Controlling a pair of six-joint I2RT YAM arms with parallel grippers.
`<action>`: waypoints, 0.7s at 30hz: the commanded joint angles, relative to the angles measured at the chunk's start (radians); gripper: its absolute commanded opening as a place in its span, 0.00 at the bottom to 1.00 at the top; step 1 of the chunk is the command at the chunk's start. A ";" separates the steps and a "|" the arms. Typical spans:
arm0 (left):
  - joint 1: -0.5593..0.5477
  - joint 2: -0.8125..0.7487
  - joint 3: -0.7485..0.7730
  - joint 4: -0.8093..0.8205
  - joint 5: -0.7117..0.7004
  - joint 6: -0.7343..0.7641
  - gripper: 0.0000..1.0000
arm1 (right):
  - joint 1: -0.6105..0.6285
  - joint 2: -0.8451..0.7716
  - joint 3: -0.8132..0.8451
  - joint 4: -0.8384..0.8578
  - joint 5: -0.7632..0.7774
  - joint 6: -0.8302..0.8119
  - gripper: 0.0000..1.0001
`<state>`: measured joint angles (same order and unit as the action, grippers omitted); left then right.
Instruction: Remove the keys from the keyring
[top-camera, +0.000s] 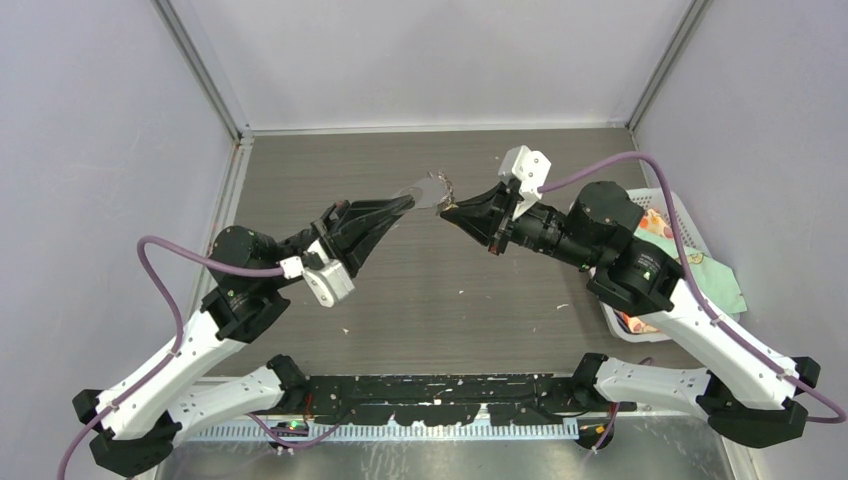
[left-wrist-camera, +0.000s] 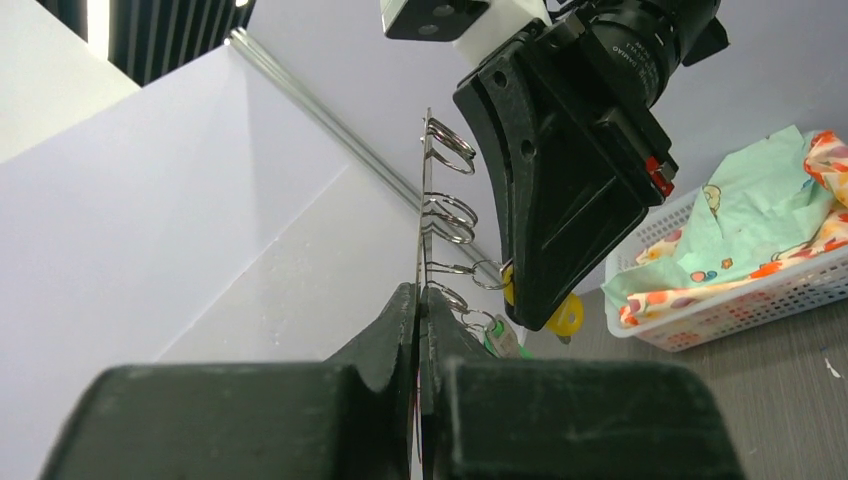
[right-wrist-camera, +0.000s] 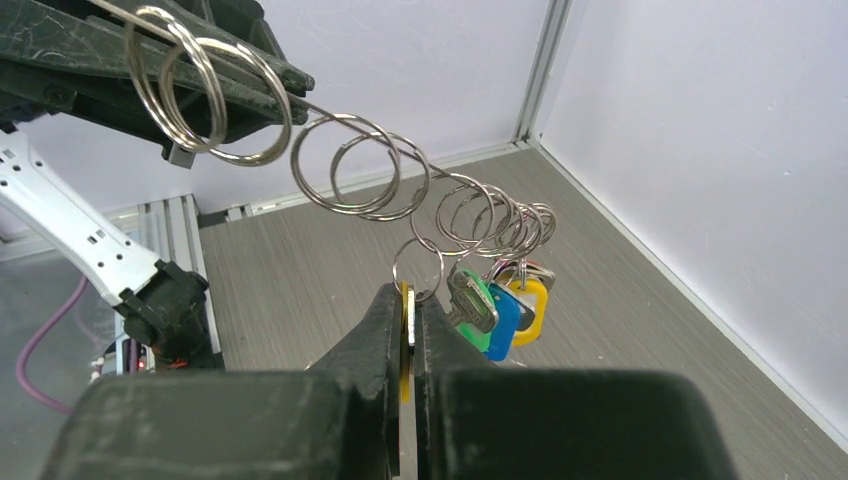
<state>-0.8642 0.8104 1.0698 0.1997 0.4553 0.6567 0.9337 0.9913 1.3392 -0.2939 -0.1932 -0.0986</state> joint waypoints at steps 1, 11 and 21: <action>0.002 -0.010 0.034 0.194 0.021 -0.015 0.00 | 0.003 -0.024 0.017 0.093 0.003 0.010 0.01; 0.001 0.000 0.062 0.211 0.060 -0.068 0.00 | 0.003 -0.033 0.037 0.132 0.022 -0.048 0.01; 0.001 0.000 0.076 0.163 0.070 -0.088 0.00 | 0.002 -0.020 0.103 0.112 -0.031 -0.081 0.01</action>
<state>-0.8642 0.8211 1.0977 0.2977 0.5175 0.5808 0.9340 0.9798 1.3830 -0.2134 -0.2001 -0.1505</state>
